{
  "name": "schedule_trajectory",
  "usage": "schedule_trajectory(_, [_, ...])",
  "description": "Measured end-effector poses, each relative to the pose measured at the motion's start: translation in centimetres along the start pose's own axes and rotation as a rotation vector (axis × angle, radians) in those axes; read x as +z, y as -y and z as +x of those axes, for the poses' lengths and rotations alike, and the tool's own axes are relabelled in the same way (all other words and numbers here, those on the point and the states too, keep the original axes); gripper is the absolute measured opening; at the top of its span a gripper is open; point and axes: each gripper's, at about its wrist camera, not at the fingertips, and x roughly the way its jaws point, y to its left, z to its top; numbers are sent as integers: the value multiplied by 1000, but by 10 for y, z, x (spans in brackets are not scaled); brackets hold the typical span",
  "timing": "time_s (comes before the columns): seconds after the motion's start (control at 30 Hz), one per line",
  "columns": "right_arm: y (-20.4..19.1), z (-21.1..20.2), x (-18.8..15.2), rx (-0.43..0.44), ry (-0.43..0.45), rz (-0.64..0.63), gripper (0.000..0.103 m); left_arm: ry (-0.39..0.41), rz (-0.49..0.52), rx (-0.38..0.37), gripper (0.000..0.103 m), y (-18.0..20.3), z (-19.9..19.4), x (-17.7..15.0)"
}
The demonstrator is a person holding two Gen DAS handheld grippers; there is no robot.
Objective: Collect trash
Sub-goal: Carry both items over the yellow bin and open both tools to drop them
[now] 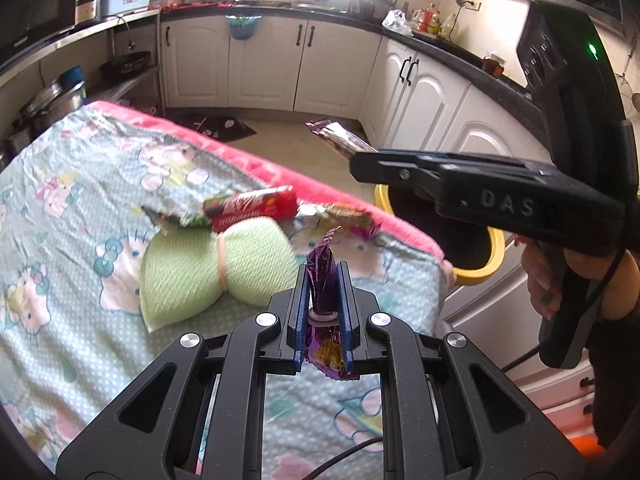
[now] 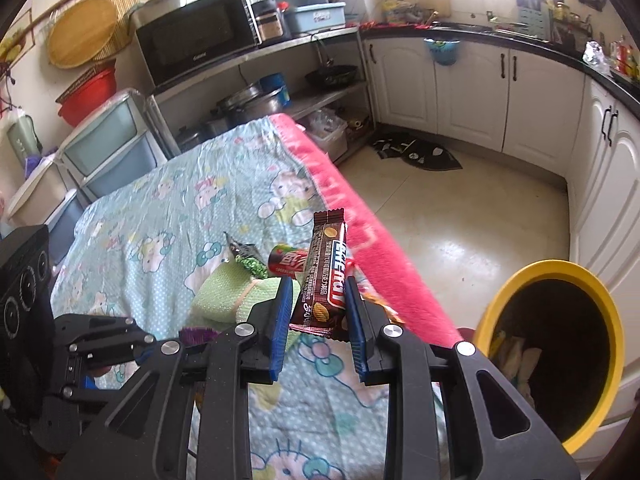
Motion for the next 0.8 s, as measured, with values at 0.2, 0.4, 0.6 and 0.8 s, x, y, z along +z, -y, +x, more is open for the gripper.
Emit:
schedule_trajectory(0.2, [17,-27,-3,-37,44,18,25,21,22,-15,9,15,0,13])
schedule_trajectory(0.4, [34,-51,-6,-76,85,38,25,42,46,-36,9,32,4,28])
schedule_trajectory(0.6, [51,-76,-8,-116,128,59,25,65,69,-61,9,49,7,43])
schedule_trajectory(0.8, [69,-95,-12,-145,161,90,25,85,88,-82,9,66,9,56])
